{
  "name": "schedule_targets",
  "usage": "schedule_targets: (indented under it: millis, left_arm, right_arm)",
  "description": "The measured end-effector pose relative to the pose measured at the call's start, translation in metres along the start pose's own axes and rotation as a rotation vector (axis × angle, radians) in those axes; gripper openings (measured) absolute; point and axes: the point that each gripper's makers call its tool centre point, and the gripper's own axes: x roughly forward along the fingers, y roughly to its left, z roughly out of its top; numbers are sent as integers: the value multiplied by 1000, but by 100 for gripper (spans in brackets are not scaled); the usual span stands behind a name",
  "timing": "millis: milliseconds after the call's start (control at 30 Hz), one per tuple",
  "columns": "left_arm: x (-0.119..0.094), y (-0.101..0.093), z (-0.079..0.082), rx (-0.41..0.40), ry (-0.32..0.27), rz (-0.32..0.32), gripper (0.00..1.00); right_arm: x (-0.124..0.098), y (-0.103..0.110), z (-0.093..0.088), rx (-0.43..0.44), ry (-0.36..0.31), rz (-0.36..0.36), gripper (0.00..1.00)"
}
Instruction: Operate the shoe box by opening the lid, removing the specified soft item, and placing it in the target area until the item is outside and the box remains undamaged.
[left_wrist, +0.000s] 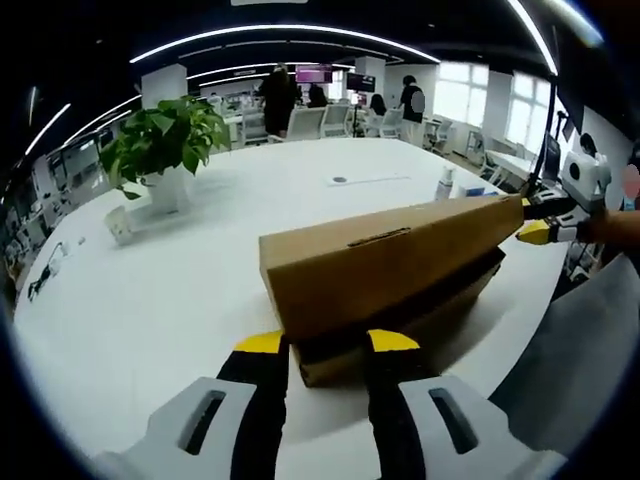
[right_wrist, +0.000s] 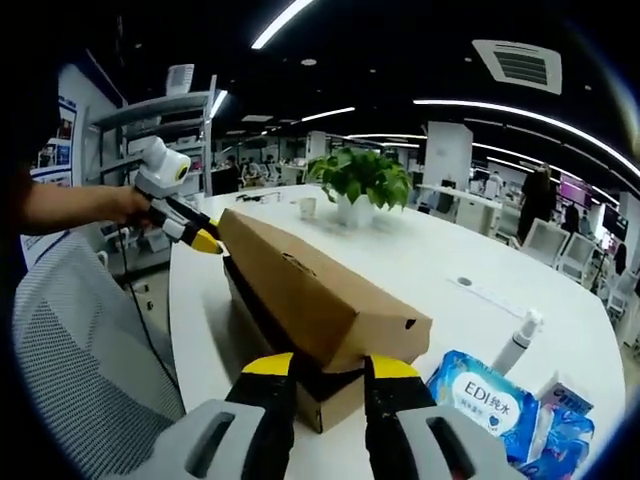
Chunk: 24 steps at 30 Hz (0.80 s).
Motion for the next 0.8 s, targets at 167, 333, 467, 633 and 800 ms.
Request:
schedule_targets:
  millis: [167,333,467,633,800]
  left_arm:
    - [2,-3,-8,15,29,-4,32]
    - [6,-5,-14,5,48,-10,34]
    - [7,-7,-18,-5,57,-18,36]
    - [8,-7,-20,-22,56,-27,36]
    - [7,-7,-19,-37,55,-33,36]
  right_arm:
    - [2,3,-7,7,17,7,24]
    - [4,4,-12,18,29,8,25]
    - [6,6,-17,40,39,11,26]
    - [8,7,-20,72,44,12,26]
    - [8,6,-21,92,53,14,25]
